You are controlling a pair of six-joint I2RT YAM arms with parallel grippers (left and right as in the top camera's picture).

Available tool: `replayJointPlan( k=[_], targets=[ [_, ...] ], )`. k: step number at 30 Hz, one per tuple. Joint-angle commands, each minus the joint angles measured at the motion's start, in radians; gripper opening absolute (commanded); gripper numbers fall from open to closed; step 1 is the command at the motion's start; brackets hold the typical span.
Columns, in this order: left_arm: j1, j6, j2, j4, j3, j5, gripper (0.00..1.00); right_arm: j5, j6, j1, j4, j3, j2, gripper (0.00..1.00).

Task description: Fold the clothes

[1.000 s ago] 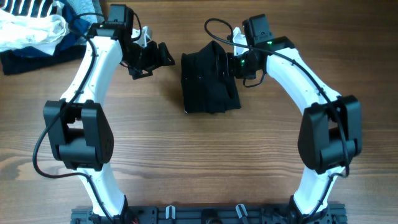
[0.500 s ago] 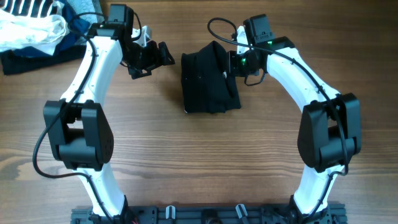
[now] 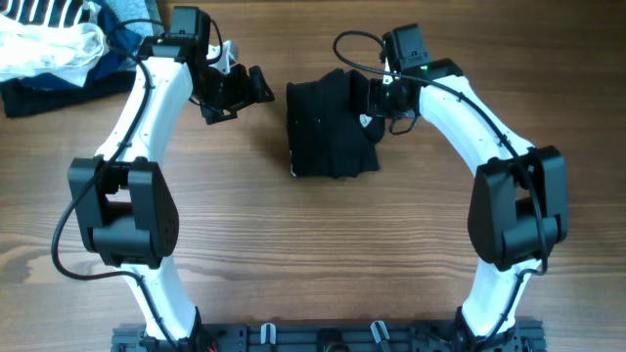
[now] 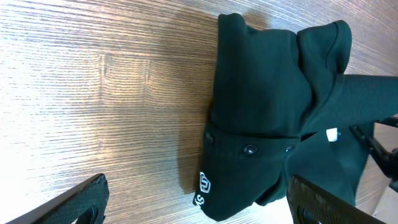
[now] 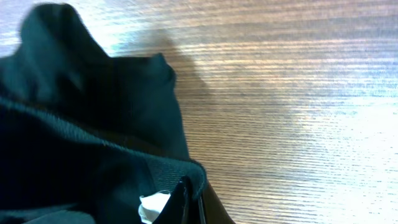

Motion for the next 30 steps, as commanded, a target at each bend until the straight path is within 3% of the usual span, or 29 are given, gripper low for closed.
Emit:
replayJointPlan(
  k=[1, 6, 21, 24, 27, 30],
  targets=[
    [-0.004, -0.008, 0.010, 0.003, 0.004, -0.010, 0.92, 0.047, 0.014, -0.005, 0.008, -0.027, 0.076, 0.05],
    [-0.004, -0.008, 0.010, 0.002, 0.004, -0.010, 0.92, 0.051, 0.015, -0.005, -0.004, -0.027, 0.108, 0.31],
    [-0.004, -0.008, 0.010, 0.002, 0.004, -0.010, 0.93, 0.001, 0.044, -0.096, -0.314, 0.227, -0.095, 0.51],
    [-0.004, -0.008, 0.010, 0.003, 0.004, -0.010, 0.93, -0.205, -0.034, -0.100, -0.286, 0.243, -0.146, 0.43],
    [-0.007, -0.008, 0.010, 0.003, 0.004, -0.010, 0.93, -0.431, -0.069, -0.093, -0.213, 0.243, -0.163, 0.04],
    [-0.013, -0.008, 0.010, 0.003, 0.004, -0.010, 0.93, -0.571, -0.068, -0.071, -0.124, 0.238, -0.140, 0.04]
  ],
)
